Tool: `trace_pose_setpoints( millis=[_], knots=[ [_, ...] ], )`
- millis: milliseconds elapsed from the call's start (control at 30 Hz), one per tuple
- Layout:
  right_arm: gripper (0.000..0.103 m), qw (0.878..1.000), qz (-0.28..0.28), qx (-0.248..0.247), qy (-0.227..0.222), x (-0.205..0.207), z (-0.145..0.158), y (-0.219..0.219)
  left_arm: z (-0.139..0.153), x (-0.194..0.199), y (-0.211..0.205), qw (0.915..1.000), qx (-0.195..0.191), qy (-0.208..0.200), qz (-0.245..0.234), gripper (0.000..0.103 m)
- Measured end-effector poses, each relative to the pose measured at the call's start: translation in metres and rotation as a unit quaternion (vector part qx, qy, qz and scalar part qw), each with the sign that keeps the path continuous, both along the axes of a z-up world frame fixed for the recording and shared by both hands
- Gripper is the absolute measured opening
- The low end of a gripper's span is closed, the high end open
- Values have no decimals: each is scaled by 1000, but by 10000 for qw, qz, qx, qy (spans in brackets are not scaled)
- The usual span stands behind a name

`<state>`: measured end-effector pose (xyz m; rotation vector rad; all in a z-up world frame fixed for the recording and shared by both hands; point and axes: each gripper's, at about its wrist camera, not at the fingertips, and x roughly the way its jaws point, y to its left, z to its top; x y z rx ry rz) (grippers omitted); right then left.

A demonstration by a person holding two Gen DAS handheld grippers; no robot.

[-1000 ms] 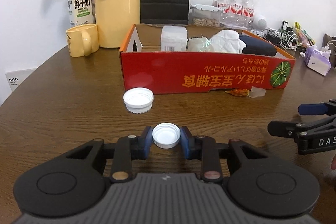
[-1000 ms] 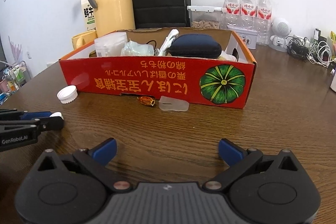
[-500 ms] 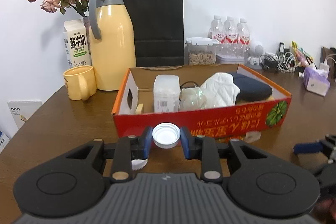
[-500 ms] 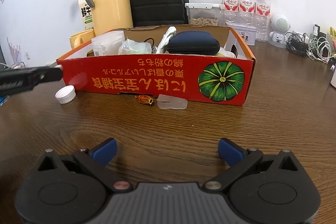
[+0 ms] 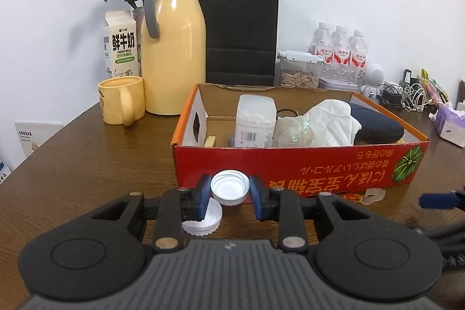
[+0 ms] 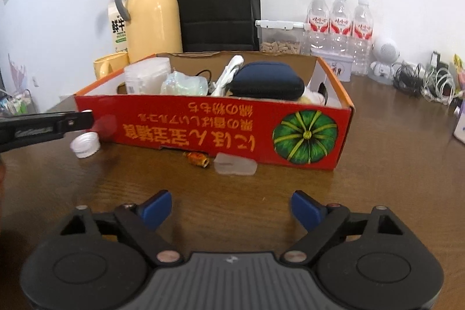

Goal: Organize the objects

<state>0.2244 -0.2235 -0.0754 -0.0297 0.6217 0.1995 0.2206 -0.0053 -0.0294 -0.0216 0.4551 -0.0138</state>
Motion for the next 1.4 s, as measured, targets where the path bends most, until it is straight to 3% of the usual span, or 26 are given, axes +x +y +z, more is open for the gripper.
trace_pose_setpoints(
  millis=[133, 400, 467, 533, 633, 1100, 1267, 1400],
  knots=[
    [53, 9999, -26, -95, 75, 22, -1, 1, 0, -2, 2, 10000, -44, -18, -39, 29],
    [51, 9996, 236, -80, 139, 46, -5, 3, 0, 1, 5, 9999, -123, 58, -36, 29],
    [46, 9995, 278, -73, 128, 47, -5, 5, 0, 0, 6, 9999, -144, 46, -32, 29],
    [23, 9994, 316, -47, 100, 47, -4, 5, 1, -1, 5, 9999, -137, 35, -37, 29],
    [8, 9994, 338, 23, 71, 43, -4, 2, 1, -1, 4, 9999, -127, 26, -47, 29],
    [4, 9963, 247, 115, -821, -5, 16, 1, 5, -6, 6, 9997, -217, -113, -66, 29],
    [4, 9939, 326, 253, -1025, -10, 34, 3, 28, -9, 3, 9985, -398, -276, -255, 29],
    [4, 9906, 434, 256, -1275, -2, 59, 12, 53, 1, -3, 9978, -299, -535, -266, 29]
  ],
)
